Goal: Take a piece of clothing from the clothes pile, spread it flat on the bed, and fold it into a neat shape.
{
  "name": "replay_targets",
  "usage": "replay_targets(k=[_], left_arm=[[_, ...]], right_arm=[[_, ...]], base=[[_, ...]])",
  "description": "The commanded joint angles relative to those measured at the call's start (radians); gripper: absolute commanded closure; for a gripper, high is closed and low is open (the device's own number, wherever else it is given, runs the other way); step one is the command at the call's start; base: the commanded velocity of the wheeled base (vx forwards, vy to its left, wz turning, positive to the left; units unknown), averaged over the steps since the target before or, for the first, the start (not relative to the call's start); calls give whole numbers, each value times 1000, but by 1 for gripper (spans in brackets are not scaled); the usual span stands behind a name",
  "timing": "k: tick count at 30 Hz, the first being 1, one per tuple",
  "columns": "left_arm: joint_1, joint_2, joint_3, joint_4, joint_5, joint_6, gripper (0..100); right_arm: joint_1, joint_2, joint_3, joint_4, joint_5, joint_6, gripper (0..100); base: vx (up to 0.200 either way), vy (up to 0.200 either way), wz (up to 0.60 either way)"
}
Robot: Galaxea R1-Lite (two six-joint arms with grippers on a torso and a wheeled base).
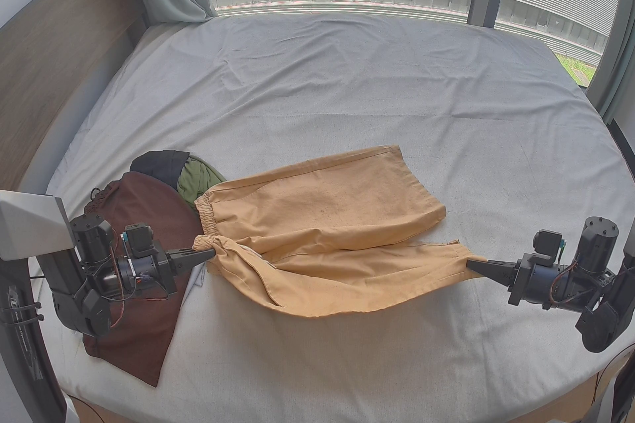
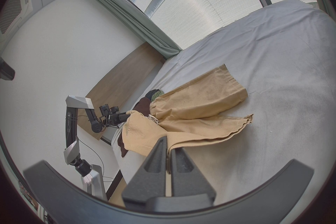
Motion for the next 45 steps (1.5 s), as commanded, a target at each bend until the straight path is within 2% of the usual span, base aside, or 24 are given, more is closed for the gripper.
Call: replay_targets(k=[1,17,32,40,45], left_arm=[[6,-4,-6,-1,0,0,100],[48,-23,-35,-1,0,-8,100],[52,-44,-39,-1,-1,-34,100],[58,-43,-39,-1,-1,-32,100],[66,-37,-43,-1,2,-35,100]], right_arm=[[0,-40,-2,-1,0,2,100],[-1,-82,-8,-1,0,4,100],[-1,-94,-50,-3,0,19,100],[9,-80,-114,-1,-8,23,100],[8,-22,-200,-1,-11,62,100]], base=[[0,0,0],[0,0,0],[0,0,0],[0,0,0],[0,0,0]])
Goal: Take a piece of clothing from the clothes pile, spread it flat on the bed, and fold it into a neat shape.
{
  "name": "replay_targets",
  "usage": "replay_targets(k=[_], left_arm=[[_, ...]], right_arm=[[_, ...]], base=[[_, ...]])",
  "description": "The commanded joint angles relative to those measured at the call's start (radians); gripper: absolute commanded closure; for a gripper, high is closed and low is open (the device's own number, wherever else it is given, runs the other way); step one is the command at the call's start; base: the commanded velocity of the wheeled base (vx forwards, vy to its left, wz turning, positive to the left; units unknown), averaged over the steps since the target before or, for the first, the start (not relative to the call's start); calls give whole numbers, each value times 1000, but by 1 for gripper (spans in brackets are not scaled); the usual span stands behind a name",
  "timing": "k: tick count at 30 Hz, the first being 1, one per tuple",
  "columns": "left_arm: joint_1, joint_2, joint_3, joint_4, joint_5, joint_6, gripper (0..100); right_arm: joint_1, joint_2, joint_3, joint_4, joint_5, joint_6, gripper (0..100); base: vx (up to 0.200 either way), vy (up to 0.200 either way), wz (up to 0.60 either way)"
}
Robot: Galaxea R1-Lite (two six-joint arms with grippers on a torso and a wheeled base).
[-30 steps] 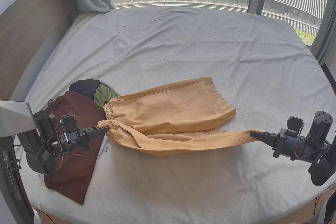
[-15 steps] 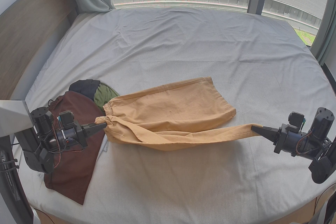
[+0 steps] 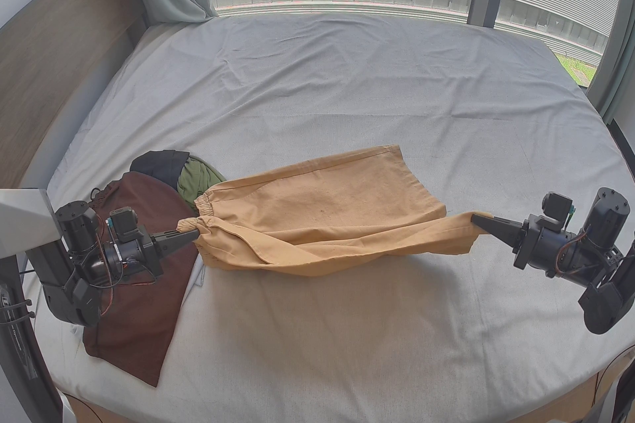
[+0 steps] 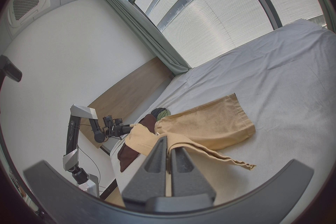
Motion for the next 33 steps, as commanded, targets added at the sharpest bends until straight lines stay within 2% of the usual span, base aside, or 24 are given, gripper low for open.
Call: replay_targets(k=[1,4,9,15,21,27,33], left_arm=[[7,6,-3,-1,2,-2,100],[18,6,-17,-1,3,-6,100],[21,1,-20,-1,5,-47,100],[23,3,-35,-1,32,-84,100],[27,6,-49,-1,37,-93,100],[32,7,-64,-1,80,-145,100],[32,18,-81,-1,84,-173,100]], right_arm=[[0,51,-63,-1,-2,22,100],[-3,134,-154,-1,-36,37,100],[-4,185,-260,-1,-41,54,100],[-1,194,-384,-1,-39,157,100],[-9,255,-477,1,-39,166,100],[-12,332,-556,1,-39,169,100],[-10,384,-623,3,-39,186,100]], base=[[0,0,0],[0,0,0],[0,0,0],[0,0,0],[0,0,0],[0,0,0],[0,0,0]])
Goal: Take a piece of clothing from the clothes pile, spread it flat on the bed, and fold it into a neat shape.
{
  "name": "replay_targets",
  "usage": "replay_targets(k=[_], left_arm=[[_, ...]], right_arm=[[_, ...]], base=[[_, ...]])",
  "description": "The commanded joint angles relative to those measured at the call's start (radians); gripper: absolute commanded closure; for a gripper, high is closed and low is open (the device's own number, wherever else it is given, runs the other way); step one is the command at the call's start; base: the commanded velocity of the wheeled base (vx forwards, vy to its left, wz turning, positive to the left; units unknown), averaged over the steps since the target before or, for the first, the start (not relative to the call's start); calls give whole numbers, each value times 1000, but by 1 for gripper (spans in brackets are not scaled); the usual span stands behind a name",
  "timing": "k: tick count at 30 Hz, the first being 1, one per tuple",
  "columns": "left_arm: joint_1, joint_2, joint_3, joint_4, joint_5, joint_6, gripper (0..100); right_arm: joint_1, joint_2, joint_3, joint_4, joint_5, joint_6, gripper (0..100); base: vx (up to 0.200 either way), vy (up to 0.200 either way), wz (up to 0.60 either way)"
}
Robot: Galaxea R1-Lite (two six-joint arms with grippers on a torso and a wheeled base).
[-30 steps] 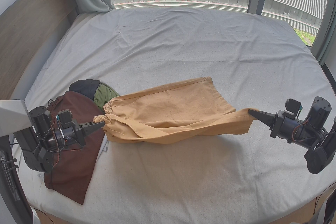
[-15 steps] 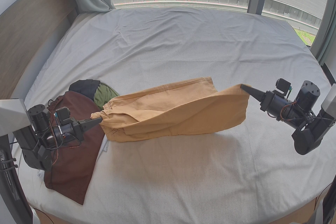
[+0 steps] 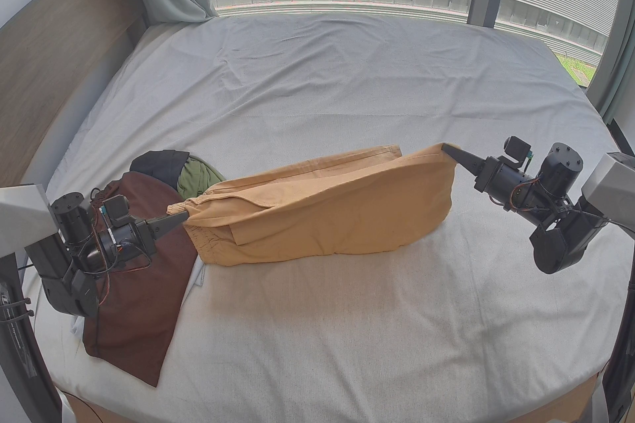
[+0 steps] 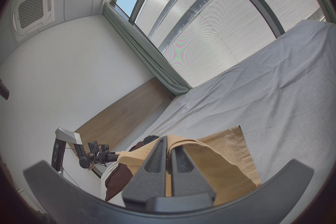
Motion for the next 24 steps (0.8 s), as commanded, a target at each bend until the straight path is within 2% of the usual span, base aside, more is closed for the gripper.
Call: replay_targets(k=[1,3,8,15,19,24], left_arm=[[2,19,-19,-1,3,-12,100],[2,25,-27,-1,6,-17,100],[-10,43,-59,-1,71,-52,100],[-35,57,-84,-1,84,-124,100],[-48,88,-116,-1,144,-130,100],[-52,116,-139,-1,169,-133,100]], right_arm=[[1,68,-66,2,0,20,100],[1,77,-87,9,0,26,100],[1,94,-170,78,0,28,100],[1,134,-259,151,0,29,100],[-1,166,-308,174,-1,29,100],[-1,195,-354,197,-1,31,100]], base=[[0,0,0],[0,0,0],[0,0,0],[0,0,0],[0,0,0],[0,0,0]])
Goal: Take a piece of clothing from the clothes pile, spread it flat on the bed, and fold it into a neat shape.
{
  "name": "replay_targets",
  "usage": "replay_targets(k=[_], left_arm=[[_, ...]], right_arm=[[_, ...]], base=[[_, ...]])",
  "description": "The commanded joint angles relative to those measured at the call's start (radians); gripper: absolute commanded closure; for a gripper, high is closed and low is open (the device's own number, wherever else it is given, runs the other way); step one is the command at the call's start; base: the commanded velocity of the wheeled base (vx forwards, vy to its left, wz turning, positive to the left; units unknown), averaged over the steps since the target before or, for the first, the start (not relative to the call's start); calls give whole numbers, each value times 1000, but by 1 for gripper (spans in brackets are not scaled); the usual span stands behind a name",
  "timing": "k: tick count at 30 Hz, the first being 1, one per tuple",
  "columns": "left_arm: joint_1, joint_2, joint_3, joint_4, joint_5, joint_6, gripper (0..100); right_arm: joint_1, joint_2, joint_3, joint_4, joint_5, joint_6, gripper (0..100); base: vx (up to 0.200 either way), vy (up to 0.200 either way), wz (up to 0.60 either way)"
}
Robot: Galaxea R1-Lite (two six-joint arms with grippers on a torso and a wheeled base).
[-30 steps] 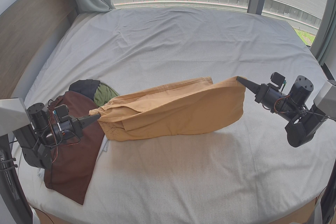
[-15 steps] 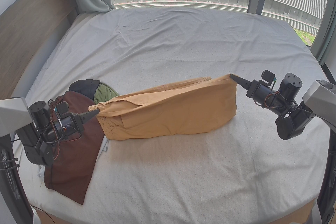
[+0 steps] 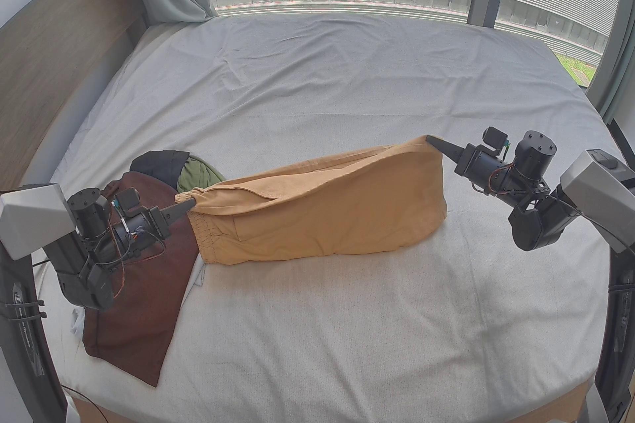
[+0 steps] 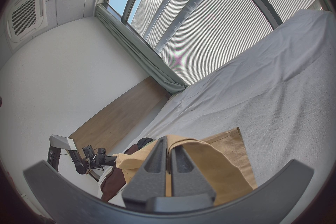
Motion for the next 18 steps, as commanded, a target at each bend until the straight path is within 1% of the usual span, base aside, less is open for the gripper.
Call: replay_targets(k=[1,10,18], left_arm=[[-8,49,-30,-1,9,-4,100],[-13,106,-85,-1,26,-22,100],[-11,129,-122,-1,32,-37,100]], right_arm=[[-1,51,-61,24,0,4,100],[-7,94,-160,99,0,4,100],[-5,149,-210,106,0,4,100]], base=[[0,0,0],[0,0,0],[0,0,0]])
